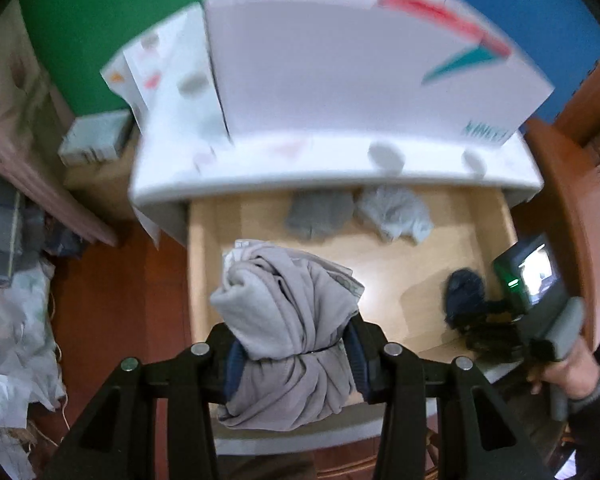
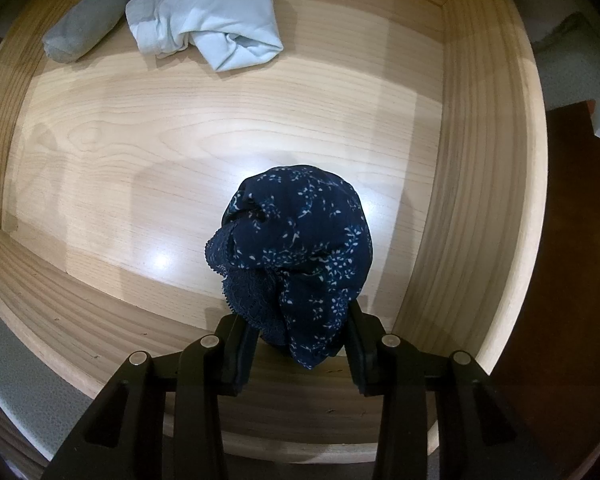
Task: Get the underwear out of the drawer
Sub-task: 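Lift the beige underwear with the left gripper and carry it over the box, then lower the beige underwear into the white box and open the left gripper, then move the left gripper back over the drawer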
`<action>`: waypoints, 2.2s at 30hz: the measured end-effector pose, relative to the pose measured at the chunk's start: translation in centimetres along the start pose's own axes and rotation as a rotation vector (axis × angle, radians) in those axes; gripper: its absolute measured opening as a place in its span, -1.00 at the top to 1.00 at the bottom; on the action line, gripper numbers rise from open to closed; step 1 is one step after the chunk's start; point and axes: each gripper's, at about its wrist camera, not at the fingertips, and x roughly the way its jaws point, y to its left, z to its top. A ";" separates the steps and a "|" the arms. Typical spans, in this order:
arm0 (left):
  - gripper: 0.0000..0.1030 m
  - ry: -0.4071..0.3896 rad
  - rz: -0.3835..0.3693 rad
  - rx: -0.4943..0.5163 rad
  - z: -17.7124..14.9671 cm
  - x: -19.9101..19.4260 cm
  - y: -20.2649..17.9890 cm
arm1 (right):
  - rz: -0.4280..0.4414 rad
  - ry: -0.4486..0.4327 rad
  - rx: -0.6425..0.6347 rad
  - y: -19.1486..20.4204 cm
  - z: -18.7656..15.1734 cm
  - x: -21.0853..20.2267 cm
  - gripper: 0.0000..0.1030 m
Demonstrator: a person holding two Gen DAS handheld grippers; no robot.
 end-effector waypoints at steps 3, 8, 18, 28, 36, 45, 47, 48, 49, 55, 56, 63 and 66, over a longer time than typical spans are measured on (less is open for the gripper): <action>0.16 -0.075 0.003 -0.002 1.1 -3.4 0.2 | 0.001 -0.004 0.004 0.1 -0.4 -0.3 0.30; 0.16 -0.181 -0.002 0.000 3.8 -8.8 0.6 | 0.002 -0.006 0.005 -0.2 -0.6 -0.3 0.30; 0.16 -0.353 0.056 0.007 12.5 -13.2 -1.8 | 0.003 -0.010 0.008 -0.1 -0.9 -0.2 0.30; 0.16 -0.316 0.051 -0.046 20.1 -7.1 -1.8 | 0.014 -0.017 0.009 -0.6 -1.1 -0.1 0.29; 0.14 -0.199 0.074 -0.027 20.9 -0.5 -2.9 | 0.028 -0.022 -0.001 -1.0 -1.0 0.2 0.26; -0.02 -0.164 0.076 0.009 20.1 0.4 -3.8 | 0.036 -0.022 0.005 -0.6 -1.3 0.5 0.26; -0.06 -0.171 0.079 0.023 19.9 -0.3 -3.8 | 0.036 -0.021 0.006 -0.6 -1.4 0.4 0.26; -0.07 -0.169 0.082 0.024 19.7 -0.6 -3.7 | 0.036 -0.021 0.007 -0.6 -1.4 0.4 0.26; -0.07 -0.170 0.085 0.023 19.4 -1.0 -3.7 | 0.037 -0.021 0.009 -0.7 -1.4 0.5 0.26; -0.07 -0.239 0.099 0.023 16.4 -4.7 -2.7 | 0.036 -0.020 0.008 -0.7 -1.4 0.6 0.27; -0.07 -0.248 0.100 0.024 15.8 -5.3 -2.6 | 0.036 -0.019 0.009 -0.7 -1.3 0.6 0.27; -0.07 -0.250 0.112 0.020 9.4 -6.9 -1.0 | 0.043 -0.008 0.022 -0.8 -1.2 0.8 0.29; -0.07 -0.222 0.123 0.008 6.4 -5.7 -0.3 | 0.039 -0.002 0.012 -0.7 -1.3 0.9 0.34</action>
